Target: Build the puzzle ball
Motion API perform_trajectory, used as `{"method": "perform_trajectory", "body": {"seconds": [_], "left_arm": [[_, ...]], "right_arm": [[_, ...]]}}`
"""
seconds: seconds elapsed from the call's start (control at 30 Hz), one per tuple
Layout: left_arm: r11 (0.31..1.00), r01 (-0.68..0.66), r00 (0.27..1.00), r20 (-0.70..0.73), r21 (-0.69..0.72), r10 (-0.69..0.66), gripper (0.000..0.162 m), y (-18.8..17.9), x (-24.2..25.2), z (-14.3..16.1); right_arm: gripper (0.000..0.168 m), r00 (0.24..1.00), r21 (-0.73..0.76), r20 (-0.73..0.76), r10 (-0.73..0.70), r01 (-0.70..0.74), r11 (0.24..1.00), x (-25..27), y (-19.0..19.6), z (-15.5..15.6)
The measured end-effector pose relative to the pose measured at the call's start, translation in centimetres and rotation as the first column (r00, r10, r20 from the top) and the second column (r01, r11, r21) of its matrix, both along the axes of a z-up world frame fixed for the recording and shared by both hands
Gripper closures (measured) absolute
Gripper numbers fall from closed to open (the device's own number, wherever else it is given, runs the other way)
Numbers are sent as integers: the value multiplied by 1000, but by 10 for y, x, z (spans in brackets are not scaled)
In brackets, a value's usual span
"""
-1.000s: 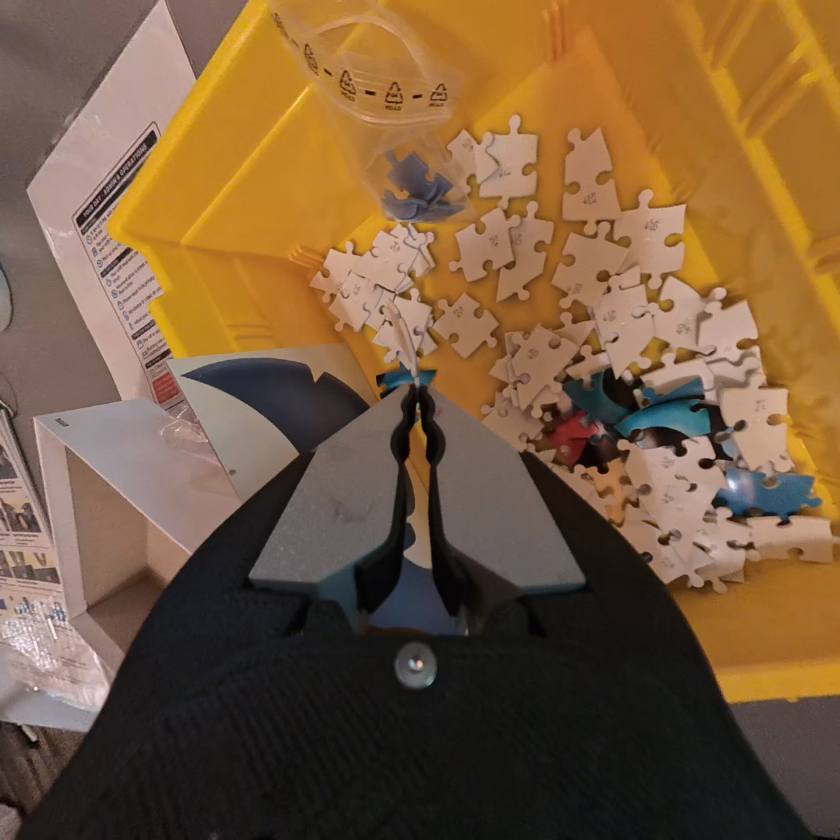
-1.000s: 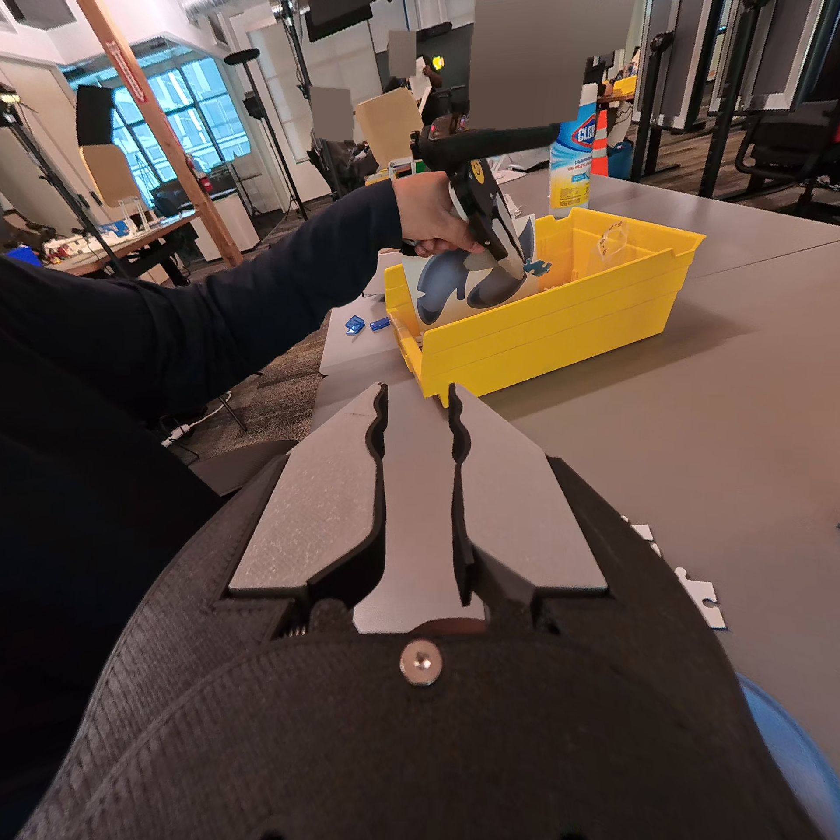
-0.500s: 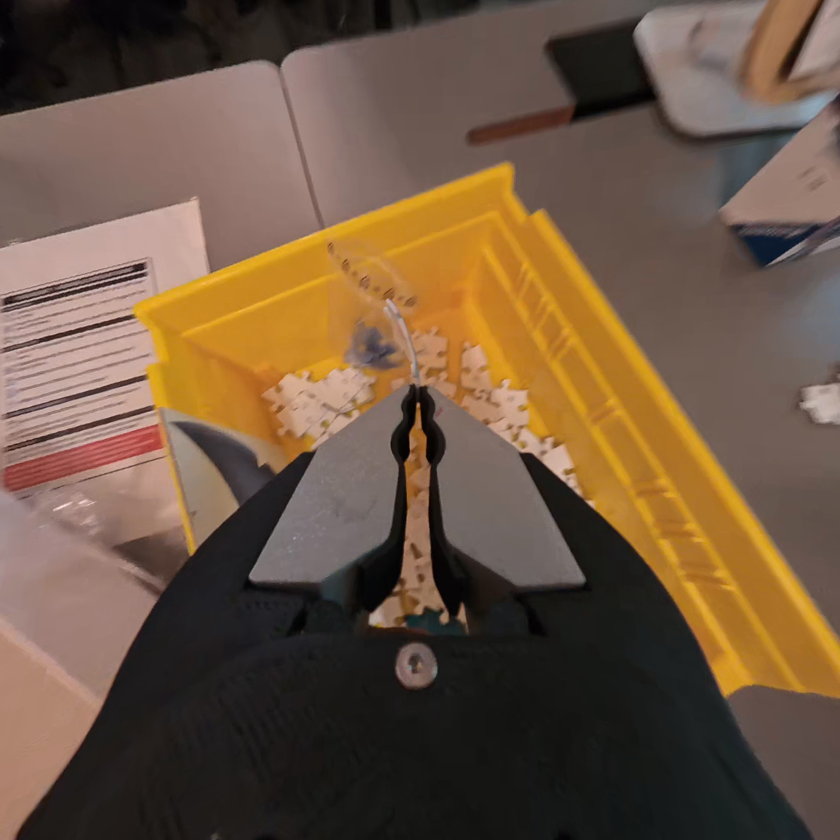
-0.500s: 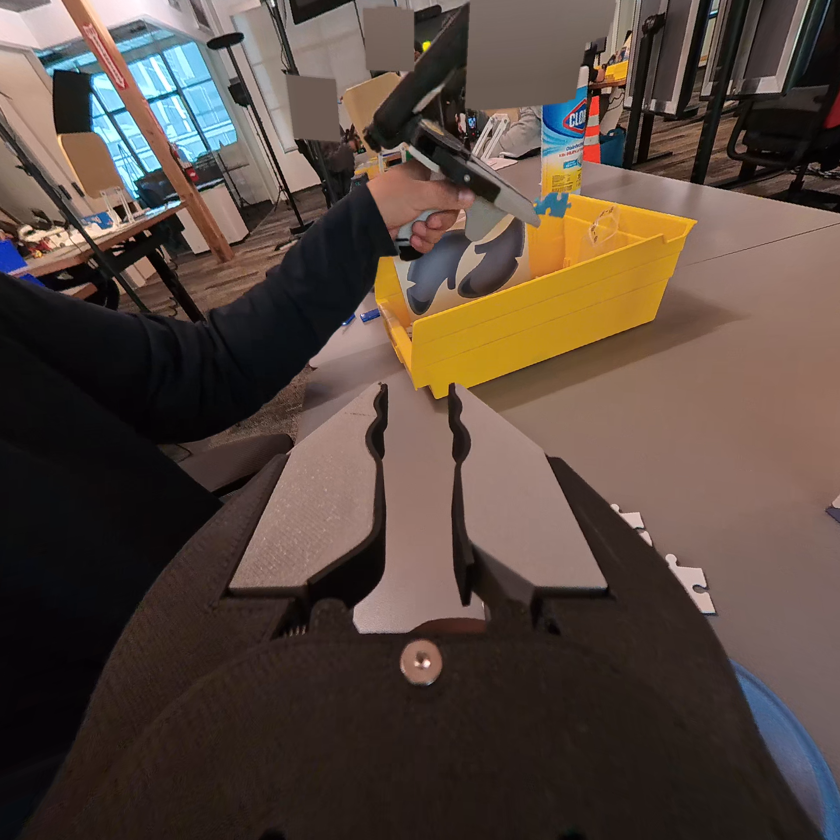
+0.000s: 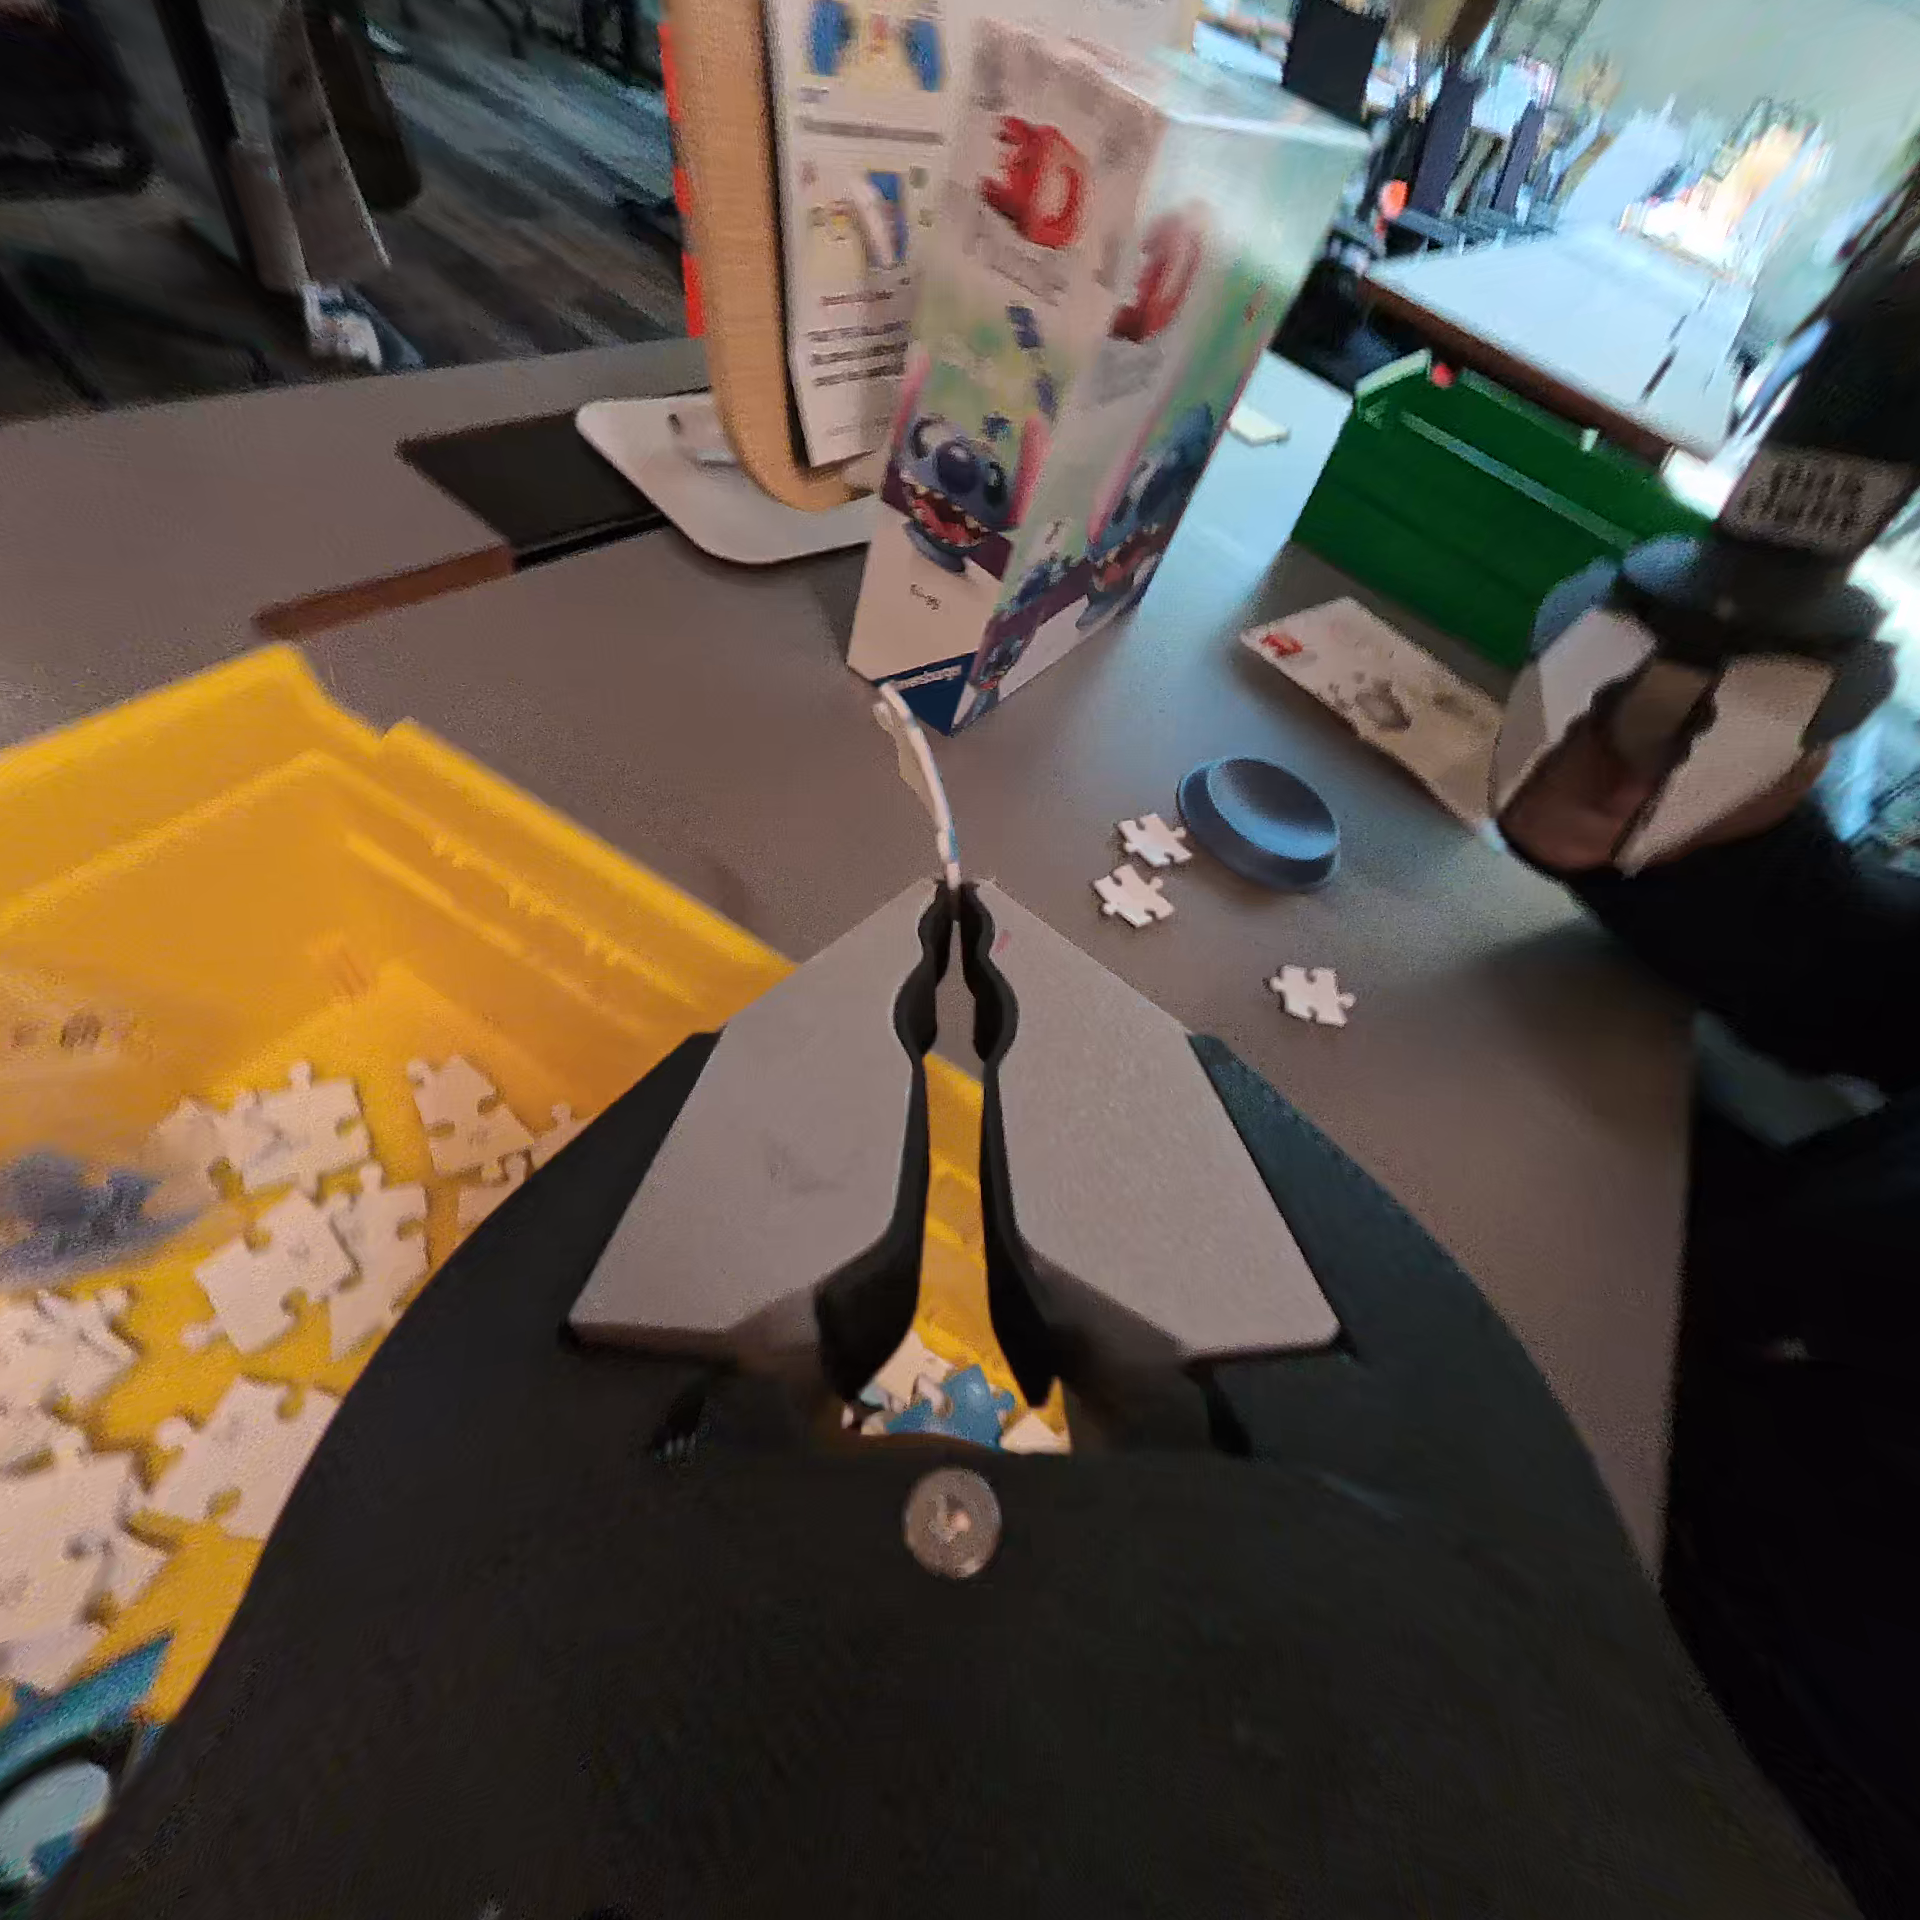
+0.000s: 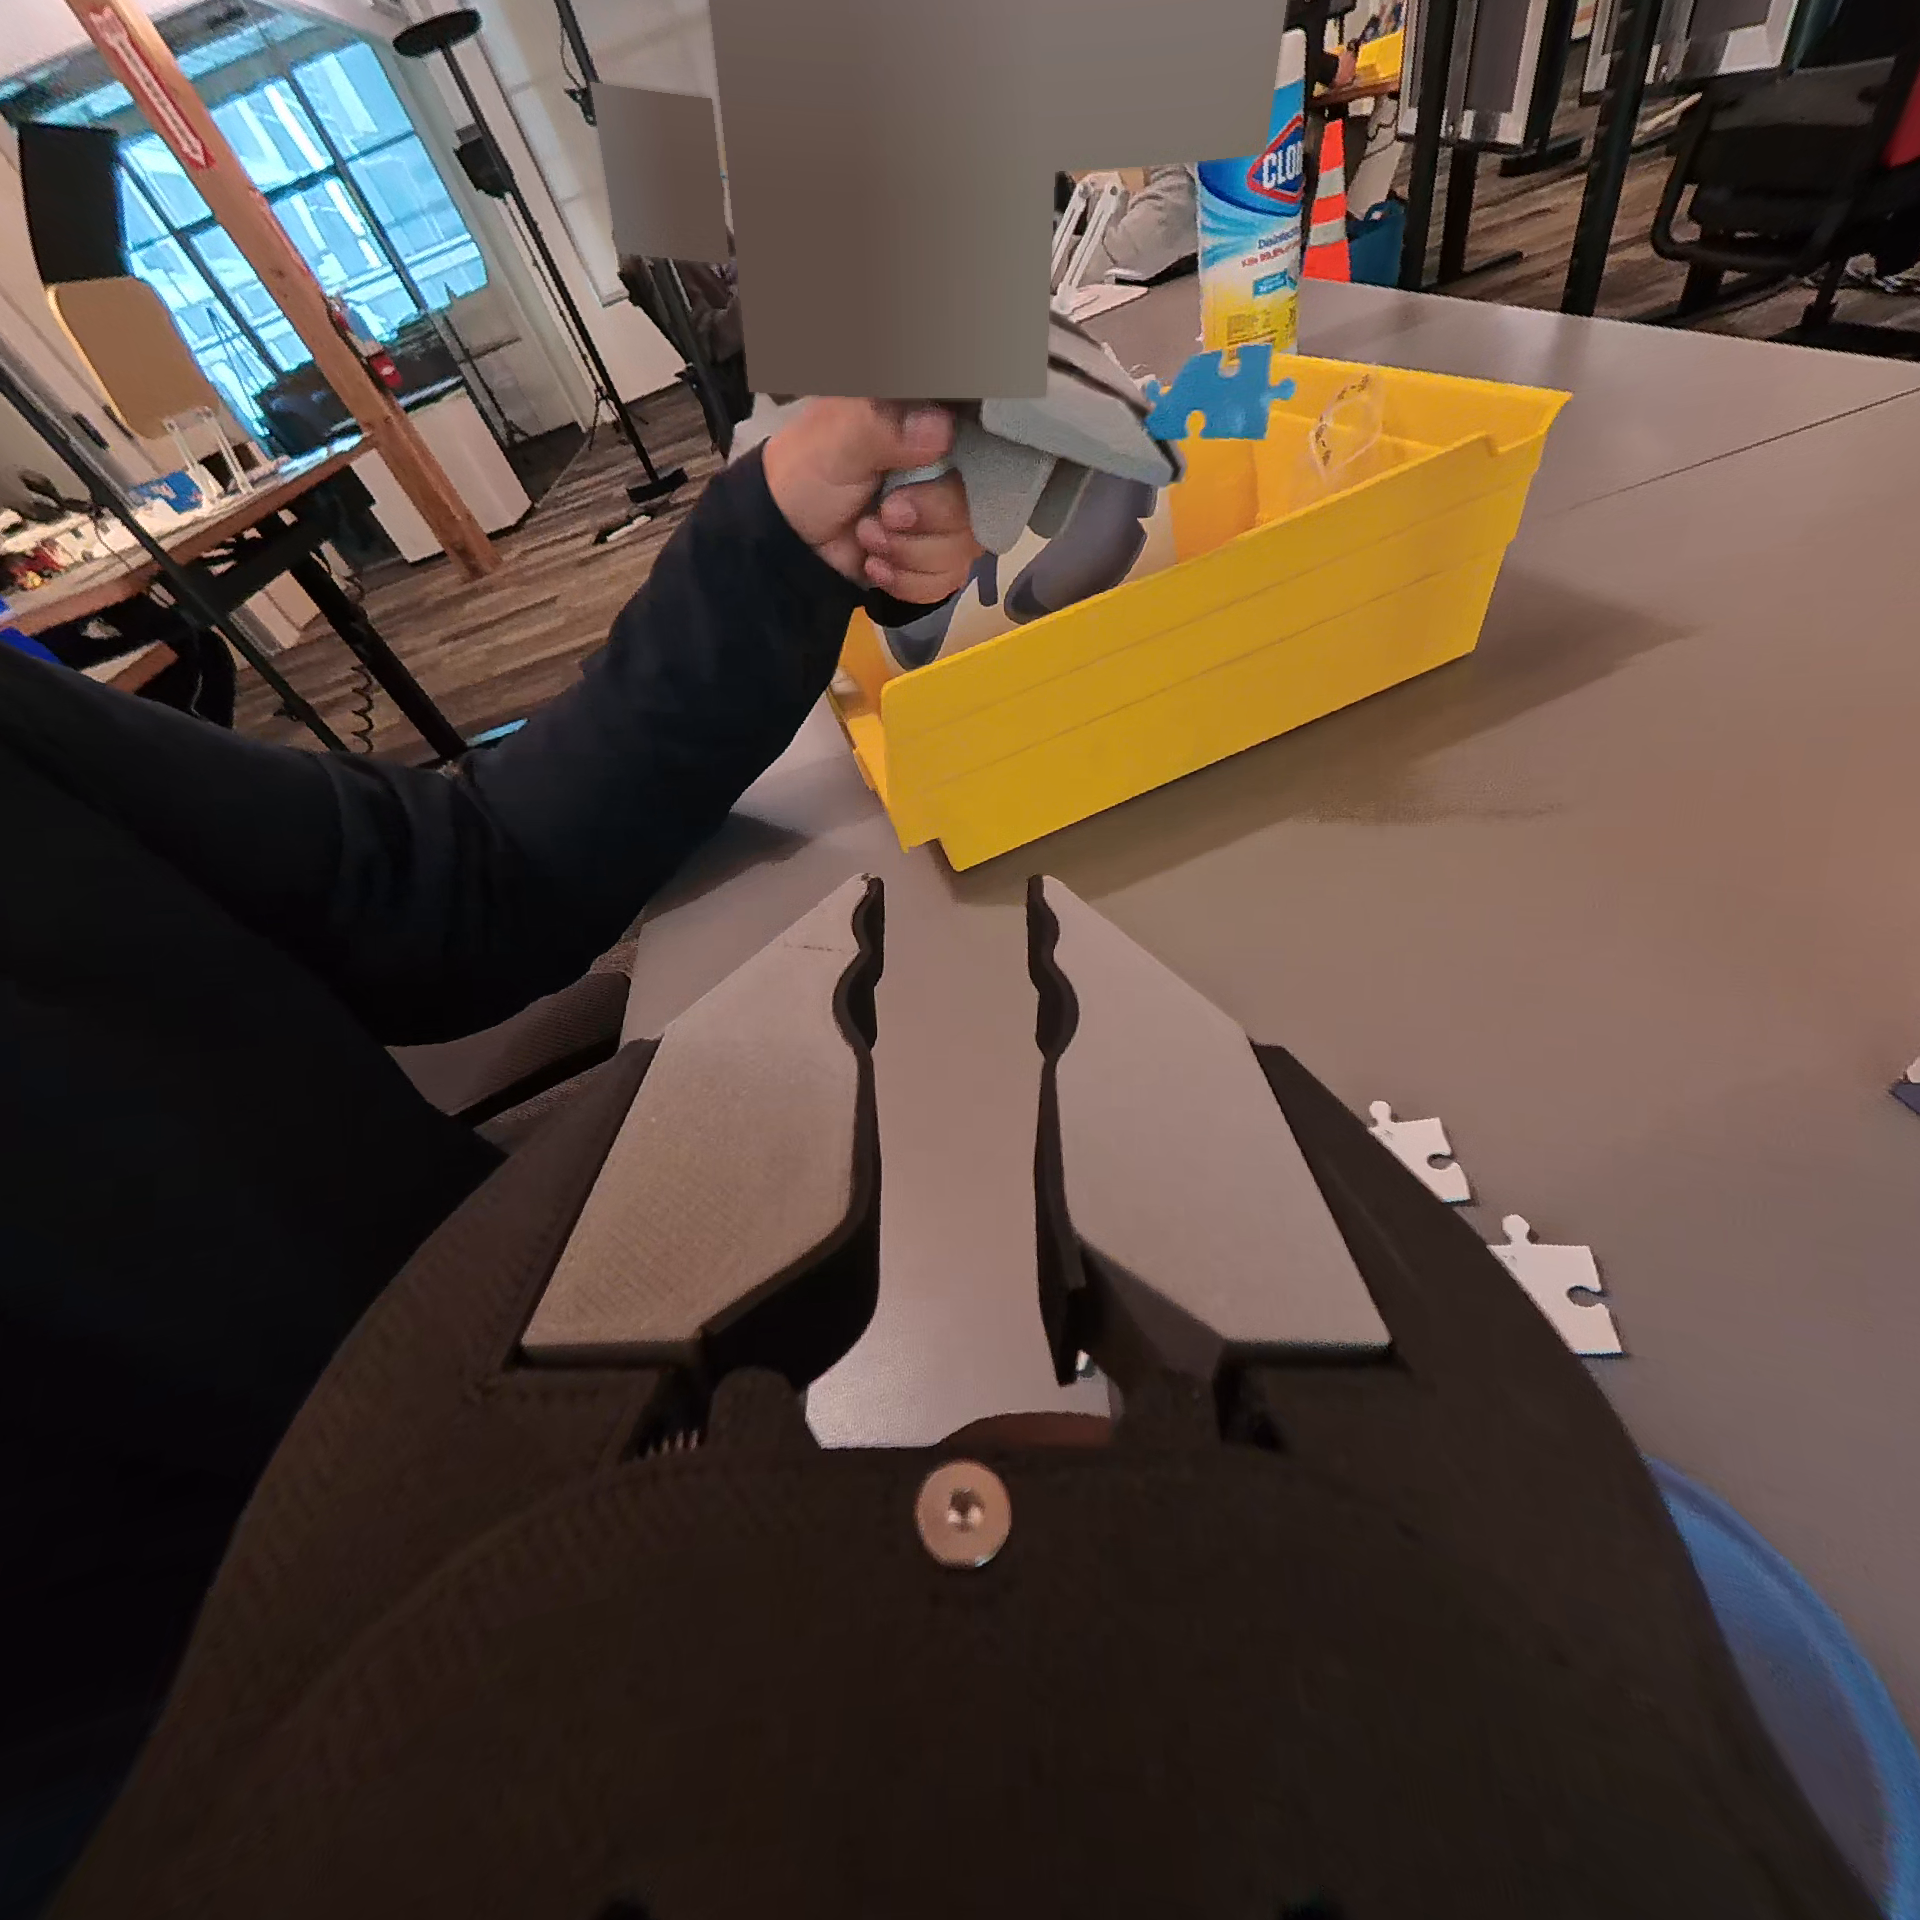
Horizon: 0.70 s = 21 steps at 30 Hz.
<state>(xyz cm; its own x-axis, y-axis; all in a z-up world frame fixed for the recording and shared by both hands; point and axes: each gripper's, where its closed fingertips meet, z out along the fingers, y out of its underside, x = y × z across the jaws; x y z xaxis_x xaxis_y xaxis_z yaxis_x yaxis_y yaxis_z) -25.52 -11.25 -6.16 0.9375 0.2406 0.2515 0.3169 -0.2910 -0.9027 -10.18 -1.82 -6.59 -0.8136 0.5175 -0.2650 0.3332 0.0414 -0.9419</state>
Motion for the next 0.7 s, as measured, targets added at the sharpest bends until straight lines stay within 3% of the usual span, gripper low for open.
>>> {"method": "perform_trajectory", "body": {"seconds": [0.1, 0.2, 0.3, 0.47, 0.7], "left_arm": [[990, 131, 957, -253, -55, -141, 162, 27, 42, 11], [921, 378, 784, -496, -97, -374, 162, 53, 116, 15], [884, 431, 659, -605, -182, -446, 162, 73, 153, 5], [894, 355, 439, -795, -275, -419, 162, 85, 161, -11], [881, 191, 174, -869, -433, -464, 162, 92, 162, -35]], "right_arm": [[143, 1000, 1, 0, -6, 6, 1000, -2, 3, 0], [142, 998, -21, -5, 66, -66, 998, 8, 6, 8], [142, 994, -19, -56, 96, -97, 995, 17, 20, 21], [140, 970, 77, -147, 193, -183, 980, 40, 29, 24], [137, 938, 204, -182, 295, -257, 945, 53, 8, 3]]}}
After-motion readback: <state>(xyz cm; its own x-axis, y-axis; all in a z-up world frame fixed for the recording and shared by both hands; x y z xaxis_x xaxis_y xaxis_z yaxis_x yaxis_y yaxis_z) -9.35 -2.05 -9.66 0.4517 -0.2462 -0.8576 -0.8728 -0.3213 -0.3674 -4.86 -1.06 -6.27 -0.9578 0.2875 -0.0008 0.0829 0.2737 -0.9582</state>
